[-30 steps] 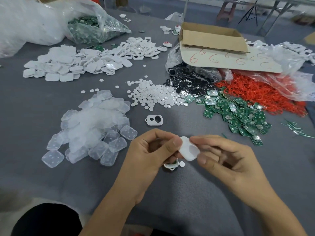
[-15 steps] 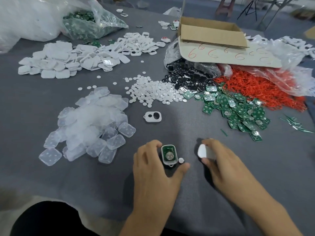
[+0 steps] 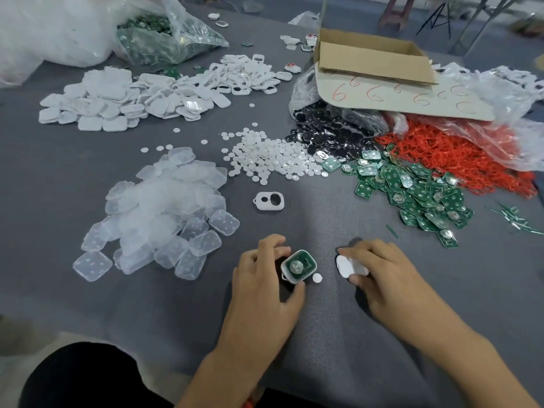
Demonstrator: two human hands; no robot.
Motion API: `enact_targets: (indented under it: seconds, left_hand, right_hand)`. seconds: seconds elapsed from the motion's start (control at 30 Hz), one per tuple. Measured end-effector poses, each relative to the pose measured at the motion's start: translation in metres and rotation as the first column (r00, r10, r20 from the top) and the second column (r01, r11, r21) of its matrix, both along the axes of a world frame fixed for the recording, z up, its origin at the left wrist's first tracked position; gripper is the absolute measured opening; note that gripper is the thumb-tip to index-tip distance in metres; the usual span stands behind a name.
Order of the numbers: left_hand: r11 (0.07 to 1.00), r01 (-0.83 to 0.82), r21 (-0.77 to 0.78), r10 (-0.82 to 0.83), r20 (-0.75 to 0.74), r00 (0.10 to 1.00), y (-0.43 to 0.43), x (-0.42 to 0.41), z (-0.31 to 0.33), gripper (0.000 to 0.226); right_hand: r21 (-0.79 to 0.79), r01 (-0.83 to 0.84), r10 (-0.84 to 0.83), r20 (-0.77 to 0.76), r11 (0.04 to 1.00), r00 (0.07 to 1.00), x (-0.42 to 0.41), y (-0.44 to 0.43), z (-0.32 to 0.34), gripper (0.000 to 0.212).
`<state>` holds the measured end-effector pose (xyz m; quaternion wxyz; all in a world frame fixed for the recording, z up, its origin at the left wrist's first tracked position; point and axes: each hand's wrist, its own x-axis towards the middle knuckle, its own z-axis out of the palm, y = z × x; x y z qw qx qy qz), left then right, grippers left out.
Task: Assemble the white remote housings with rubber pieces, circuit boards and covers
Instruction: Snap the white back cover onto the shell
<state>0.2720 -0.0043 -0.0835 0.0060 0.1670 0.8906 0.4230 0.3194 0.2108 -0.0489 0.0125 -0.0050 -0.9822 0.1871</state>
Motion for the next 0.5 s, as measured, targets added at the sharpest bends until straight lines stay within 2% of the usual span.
enact_targets:
  seconds: [0.1,0.27,0.5]
  left_hand:
    - [0.998,0.024,-0.062,-0.027,-0.042,0.999,-0.010,-0.010,-0.001,0.068]
    - [0.999,0.042,-0.023,-0.043,-0.045,0.998,-0.015,-0.016,-0.004,0.069]
    - [0.998,0.034,0.043,-0.032,-0.046,0.998,-0.015,-0.017,-0.005,0.069]
  right_hand:
    - [-0.058,-0.040,0.039,-0.027,0.998,0.999,-0.004,-0.006,0.006,0.044]
    - [-0.152,-0.183,0.171,-0.085,0.971,0.982,-0.018,-0.031,0.016,0.032]
    - [-0.082,-0.257,0.259,0.018,0.963,0.966,-0.039,-0.044,0.013,0.033]
